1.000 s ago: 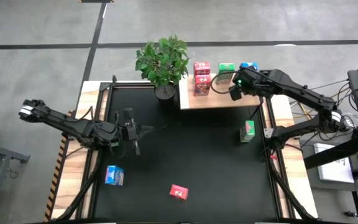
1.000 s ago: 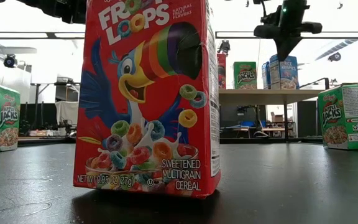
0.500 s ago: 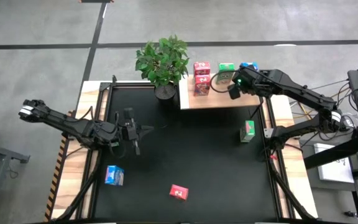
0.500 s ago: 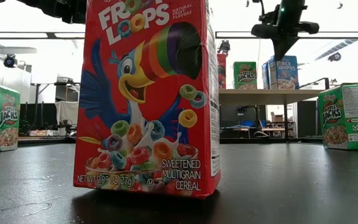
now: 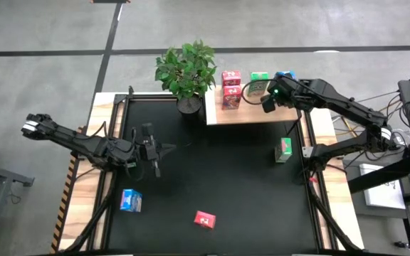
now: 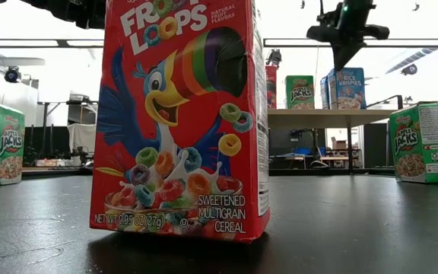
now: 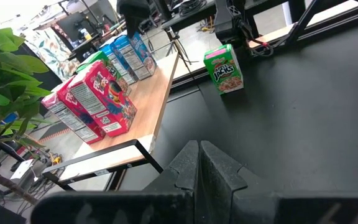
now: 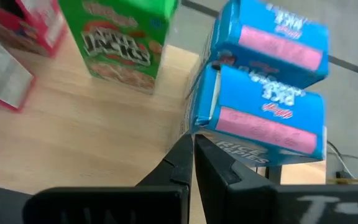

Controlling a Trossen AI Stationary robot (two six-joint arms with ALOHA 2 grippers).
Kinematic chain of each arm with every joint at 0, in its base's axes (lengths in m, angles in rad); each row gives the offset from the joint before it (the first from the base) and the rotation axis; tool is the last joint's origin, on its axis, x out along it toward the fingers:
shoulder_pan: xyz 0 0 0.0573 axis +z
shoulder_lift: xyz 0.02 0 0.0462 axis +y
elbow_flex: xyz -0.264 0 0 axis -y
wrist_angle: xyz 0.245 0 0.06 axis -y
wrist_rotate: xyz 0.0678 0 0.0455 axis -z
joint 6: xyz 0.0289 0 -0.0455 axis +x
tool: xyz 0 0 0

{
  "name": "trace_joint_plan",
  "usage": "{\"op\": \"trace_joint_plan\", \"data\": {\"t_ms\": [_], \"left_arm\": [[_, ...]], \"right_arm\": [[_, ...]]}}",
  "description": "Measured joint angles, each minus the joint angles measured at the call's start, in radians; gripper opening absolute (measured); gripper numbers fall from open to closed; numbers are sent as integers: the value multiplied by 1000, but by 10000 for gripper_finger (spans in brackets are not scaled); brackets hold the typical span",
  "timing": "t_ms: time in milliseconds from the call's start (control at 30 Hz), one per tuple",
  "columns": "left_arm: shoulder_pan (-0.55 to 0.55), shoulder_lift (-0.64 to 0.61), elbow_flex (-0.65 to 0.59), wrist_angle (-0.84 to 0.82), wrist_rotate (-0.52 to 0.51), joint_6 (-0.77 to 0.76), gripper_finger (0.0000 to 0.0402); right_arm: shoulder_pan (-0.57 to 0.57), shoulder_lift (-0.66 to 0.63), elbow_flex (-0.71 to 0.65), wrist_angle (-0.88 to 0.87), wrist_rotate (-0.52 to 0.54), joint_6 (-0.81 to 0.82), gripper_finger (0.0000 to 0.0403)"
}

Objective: Stack cereal on shelf
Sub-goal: Put the left green cereal box on the shelf

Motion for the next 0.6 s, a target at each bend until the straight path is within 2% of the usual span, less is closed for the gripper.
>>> {"op": "trace_joint_plan", "data": {"t_ms": [167,367,467,533,600], "left_arm": [[0,0,0,0,0,0,0],[0,0,0,7,-21,-79,0],[0,0,17,-39,-120,-221,0],[0,0,54,-170,-169,-358,0],[0,5,107,-339,-175,-503,0]], "right_arm": [[70,-32,15,46,3,-22,8],[212,-66,-42,223,9,-139,8],[290,-88,-97,364,11,-224,8],[338,-107,-139,468,11,-288,8],[382,-125,-186,562,10,-355,9]]}}
